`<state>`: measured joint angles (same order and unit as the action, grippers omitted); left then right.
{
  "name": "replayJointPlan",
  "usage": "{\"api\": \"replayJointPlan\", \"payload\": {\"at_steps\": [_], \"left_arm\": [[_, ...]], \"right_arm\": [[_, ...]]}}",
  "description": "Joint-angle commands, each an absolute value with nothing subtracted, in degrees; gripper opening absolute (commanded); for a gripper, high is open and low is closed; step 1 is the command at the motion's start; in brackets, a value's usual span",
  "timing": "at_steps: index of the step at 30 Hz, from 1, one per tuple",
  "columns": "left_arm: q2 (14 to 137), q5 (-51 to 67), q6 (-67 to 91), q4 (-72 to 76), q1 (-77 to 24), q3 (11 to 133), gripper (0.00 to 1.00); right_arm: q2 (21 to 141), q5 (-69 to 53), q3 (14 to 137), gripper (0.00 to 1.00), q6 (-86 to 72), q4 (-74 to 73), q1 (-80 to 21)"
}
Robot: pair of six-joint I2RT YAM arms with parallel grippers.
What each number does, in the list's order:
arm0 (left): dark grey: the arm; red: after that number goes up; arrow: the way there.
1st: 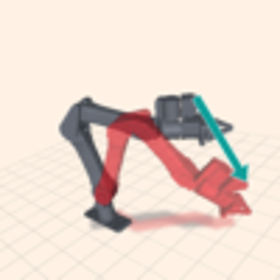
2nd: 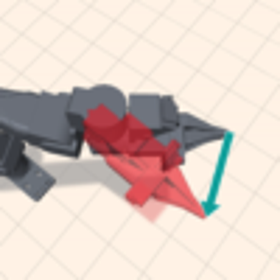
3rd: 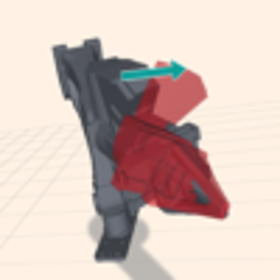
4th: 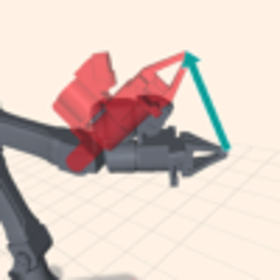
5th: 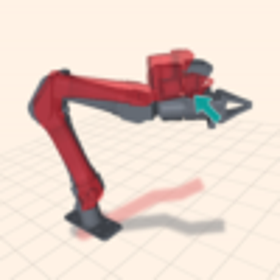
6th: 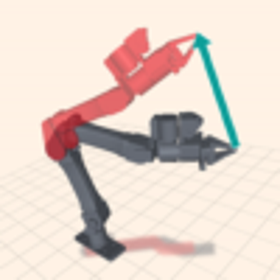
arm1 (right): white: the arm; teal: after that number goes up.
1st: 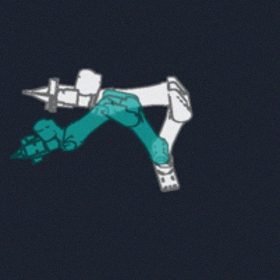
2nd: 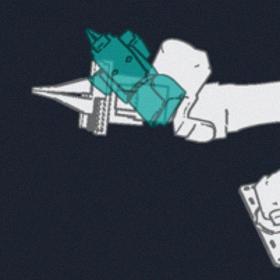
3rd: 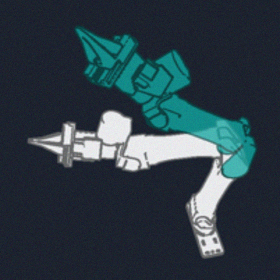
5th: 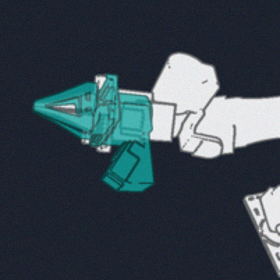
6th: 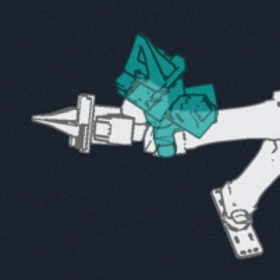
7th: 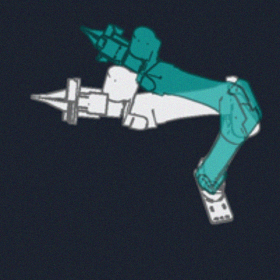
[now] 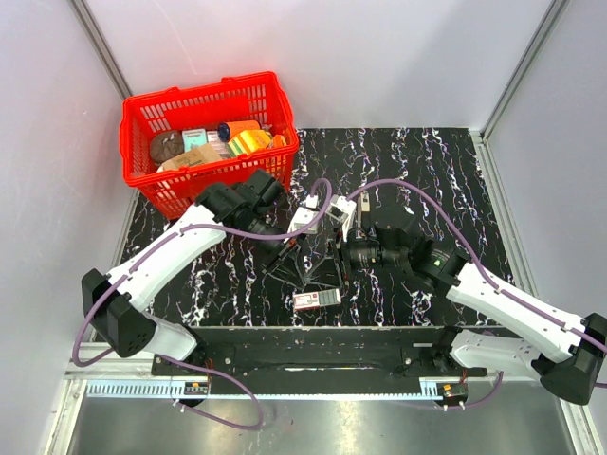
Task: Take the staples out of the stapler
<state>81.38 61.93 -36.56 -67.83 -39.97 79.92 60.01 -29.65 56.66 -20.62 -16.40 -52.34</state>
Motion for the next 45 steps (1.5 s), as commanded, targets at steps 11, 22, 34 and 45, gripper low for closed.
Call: {"api": "replayJointPlan", "payload": {"at_steps": [11, 22, 34, 45], "left_arm": [[81.47, 65.21, -36.30, -66.88, -39.55, 82.62, 0.00], [81.91, 63.73, -36.39, -66.89, -39.55, 82.88, 0.10], [82.88, 60.74, -44.46, -72.67, -29.36, 87.10, 0.99], [78.93, 47.20, -33.58, -55.46, -24.79, 77.00, 0.99]], "right_arm": [[60.38, -29.53, 58.54, 0.27, -20.57, -12.92, -53.44], [59.94, -28.48, 57.22, 0.12, -21.71, -11.69, -53.79], [54.23, -17.67, 52.30, 0.08, -23.29, -18.54, -53.88], [58.78, 18.15, 43.07, 0.04, -38.22, -16.61, -61.94]]}}
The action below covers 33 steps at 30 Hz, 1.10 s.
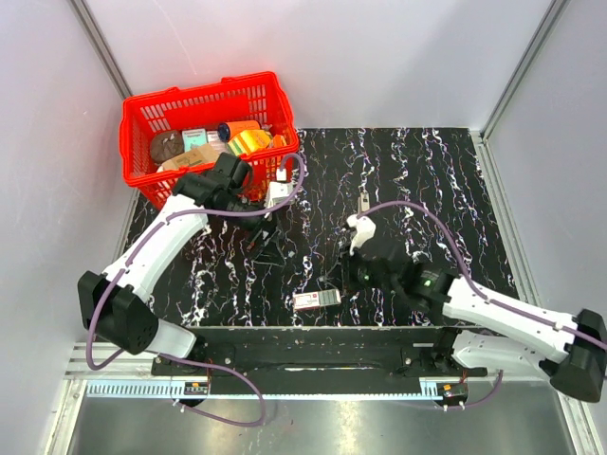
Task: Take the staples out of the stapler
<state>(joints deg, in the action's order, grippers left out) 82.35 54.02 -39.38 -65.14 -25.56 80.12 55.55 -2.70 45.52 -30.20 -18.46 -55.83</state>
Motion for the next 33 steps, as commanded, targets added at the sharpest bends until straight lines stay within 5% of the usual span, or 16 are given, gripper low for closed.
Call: {"api": "replayJointPlan", "payload": {"at_steps": [1, 14, 33], "left_arm": [[78.93, 46.41, -33.49, -55.46, -24.87, 76.64, 0.99], [79.54, 41.31, -28.92, -54.14, -24.87, 75.77, 0.99], [78.57, 41.48, -27.69, -51.86, -24.87, 74.53, 0.99]], "right_arm": [[60.63, 22.02, 43.15, 0.03, -39.62, -16.70, -63.79], [80.94, 46.05, 53.60, 0.00, -59.05, -30.13, -77.60], [85.95, 41.40, 53.79, 0.00, -67.67, -33.31, -77.96]]}}
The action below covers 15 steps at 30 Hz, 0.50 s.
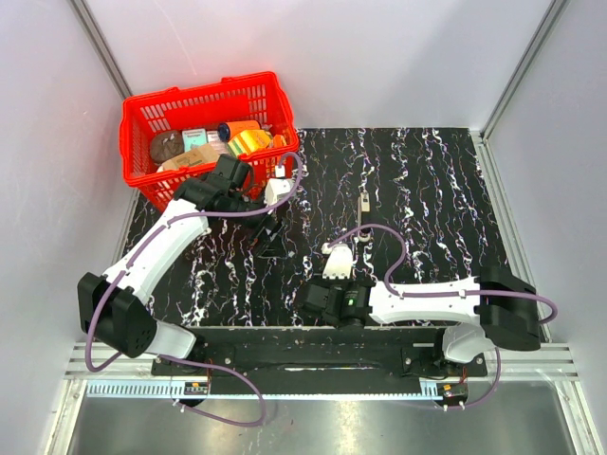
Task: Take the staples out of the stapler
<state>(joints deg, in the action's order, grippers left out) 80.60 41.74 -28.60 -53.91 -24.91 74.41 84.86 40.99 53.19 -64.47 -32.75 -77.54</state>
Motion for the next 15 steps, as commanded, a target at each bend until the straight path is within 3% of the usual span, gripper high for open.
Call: {"api": "replayJointPlan", "payload": {"at_steps": [1, 15], "left_arm": [[78.40, 41.40, -27.69, -51.86, -24.87, 74.36, 0.99], [78.84, 41.75, -27.77, -51.86, -24.87, 74.97, 0.99]], "right_arm": [[86.22, 41.14, 53.88, 0.00, -68.11, -33.57, -77.96], [87.98, 38.32, 53.79, 0.00, -67.85, -33.23, -76.73]]}}
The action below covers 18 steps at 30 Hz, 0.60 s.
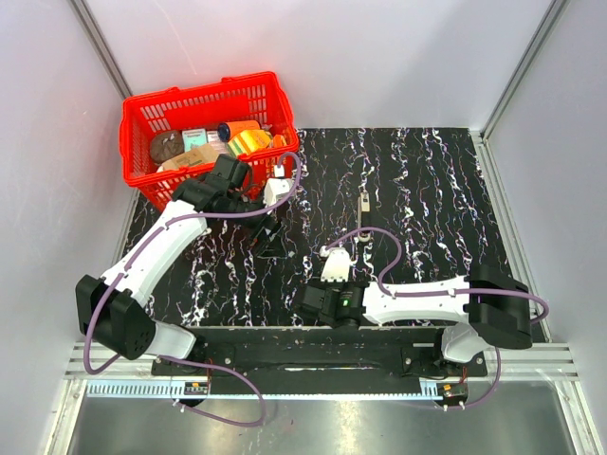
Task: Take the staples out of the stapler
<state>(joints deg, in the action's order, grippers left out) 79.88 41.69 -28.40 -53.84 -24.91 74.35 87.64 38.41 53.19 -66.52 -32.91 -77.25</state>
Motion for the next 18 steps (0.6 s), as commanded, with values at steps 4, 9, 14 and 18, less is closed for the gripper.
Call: {"api": "replayJointPlan", "payload": {"at_steps": [4, 9, 14, 18], "left_arm": [[78.49, 42.10, -27.42, -50.98, -24.87, 74.36, 0.99], [78.49, 42.19, -27.16, -50.10, -24.87, 73.39, 0.99], [78.66, 42.45, -26.81, -49.57, -24.87, 73.04, 0.99], [78.57, 42.36, -26.54, -48.95, -24.79, 72.51, 0.99]], "right_arm": [[87.89, 38.32, 53.44, 0.00, -66.71, -32.43, -76.38], [88.33, 38.15, 52.65, 0.00, -66.10, -31.38, -75.41], [89.73, 38.32, 53.17, 0.00, -64.16, -30.59, -74.97], [90.18, 38.50, 52.56, 0.00, -62.93, -29.27, -74.79]]}}
